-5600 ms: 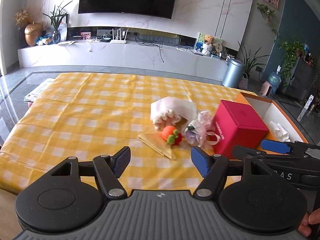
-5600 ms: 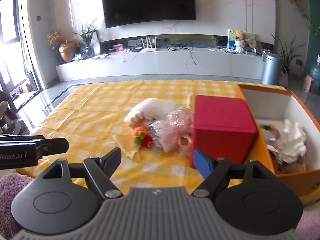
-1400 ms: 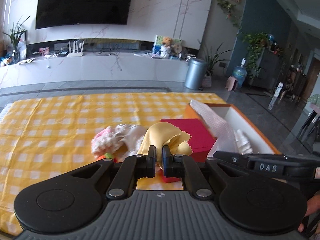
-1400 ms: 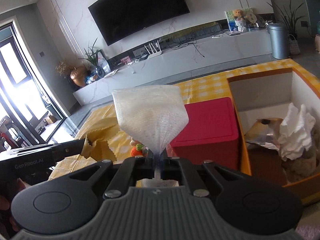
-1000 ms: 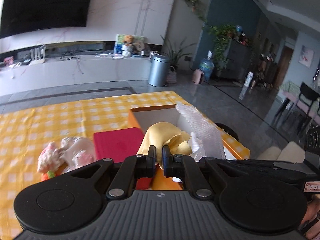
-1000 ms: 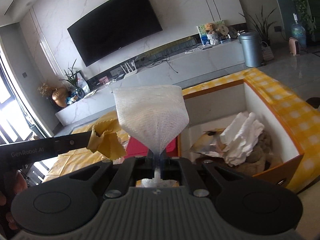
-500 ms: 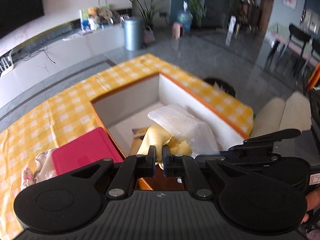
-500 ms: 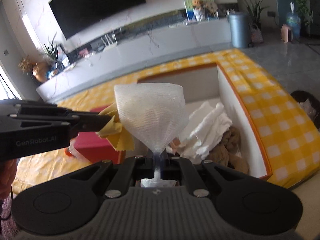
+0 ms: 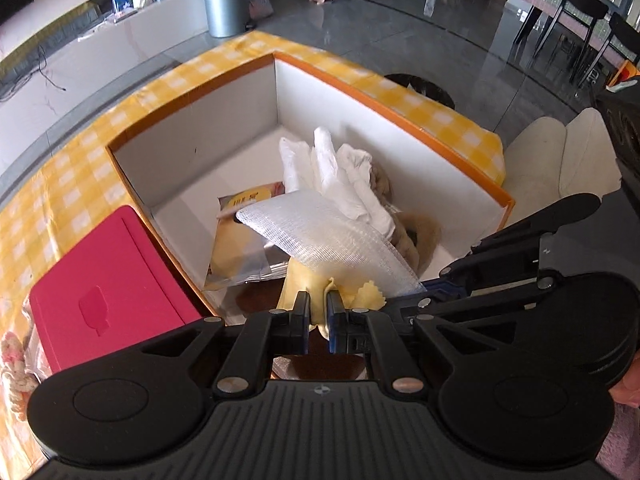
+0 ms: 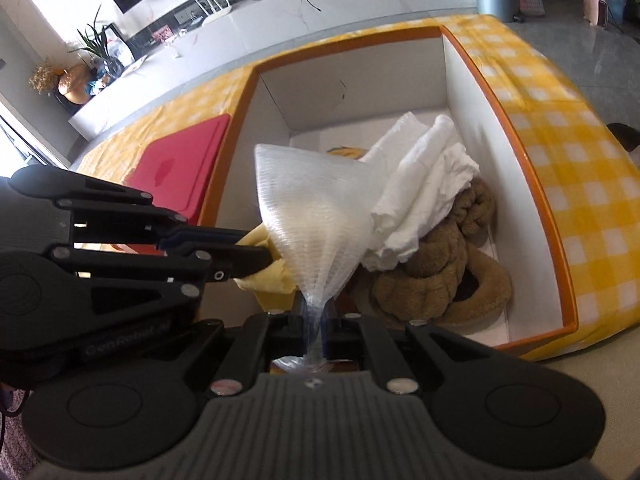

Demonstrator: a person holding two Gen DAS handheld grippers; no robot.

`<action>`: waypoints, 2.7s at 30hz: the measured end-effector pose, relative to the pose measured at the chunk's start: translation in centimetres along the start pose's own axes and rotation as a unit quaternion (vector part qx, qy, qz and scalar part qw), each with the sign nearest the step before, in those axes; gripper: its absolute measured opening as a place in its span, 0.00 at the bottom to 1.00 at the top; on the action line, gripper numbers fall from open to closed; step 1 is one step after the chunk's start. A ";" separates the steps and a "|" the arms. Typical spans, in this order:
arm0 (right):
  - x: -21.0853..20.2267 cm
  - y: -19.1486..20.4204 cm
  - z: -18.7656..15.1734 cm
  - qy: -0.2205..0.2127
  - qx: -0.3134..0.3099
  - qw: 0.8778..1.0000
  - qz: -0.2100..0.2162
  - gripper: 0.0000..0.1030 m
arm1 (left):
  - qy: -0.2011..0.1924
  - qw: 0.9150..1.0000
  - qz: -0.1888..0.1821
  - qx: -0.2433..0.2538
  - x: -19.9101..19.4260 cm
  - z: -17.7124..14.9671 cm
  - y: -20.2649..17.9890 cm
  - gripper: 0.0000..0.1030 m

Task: Organize soft objects
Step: 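Carry both items over the box and release them inside with both grippers, then withdraw both open grippers from the box back over the table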

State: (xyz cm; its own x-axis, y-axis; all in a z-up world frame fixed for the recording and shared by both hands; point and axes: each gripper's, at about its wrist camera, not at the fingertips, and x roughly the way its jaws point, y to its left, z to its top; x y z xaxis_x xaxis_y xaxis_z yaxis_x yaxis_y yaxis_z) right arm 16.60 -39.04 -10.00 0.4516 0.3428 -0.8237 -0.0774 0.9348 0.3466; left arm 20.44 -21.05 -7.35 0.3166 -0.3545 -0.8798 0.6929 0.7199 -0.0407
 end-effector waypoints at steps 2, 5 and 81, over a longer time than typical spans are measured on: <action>0.2 0.0 0.0 0.004 -0.001 1.000 -0.003 0.03 | 0.005 1.000 -0.001 -0.005 0.3 0.0 0.0 0.11; 0.1 0.2 0.0 0.006 -0.004 1.000 -0.009 0.09 | 0.004 1.000 0.001 -0.012 0.2 -0.1 0.2 0.16; 5.3 29.0 -0.2 -0.061 -0.333 0.940 -0.043 0.60 | -0.131 0.979 0.122 -0.101 -14.6 -21.1 19.3 0.59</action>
State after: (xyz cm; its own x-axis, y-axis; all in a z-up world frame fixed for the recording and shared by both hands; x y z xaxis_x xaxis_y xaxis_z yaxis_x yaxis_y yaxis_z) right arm 16.57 -10.05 -4.43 0.5763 0.2880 -0.7648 -0.5568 0.8234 -0.1095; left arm 15.56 10.64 -5.24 0.6305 -0.2794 -0.7242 0.4420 0.8961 0.0391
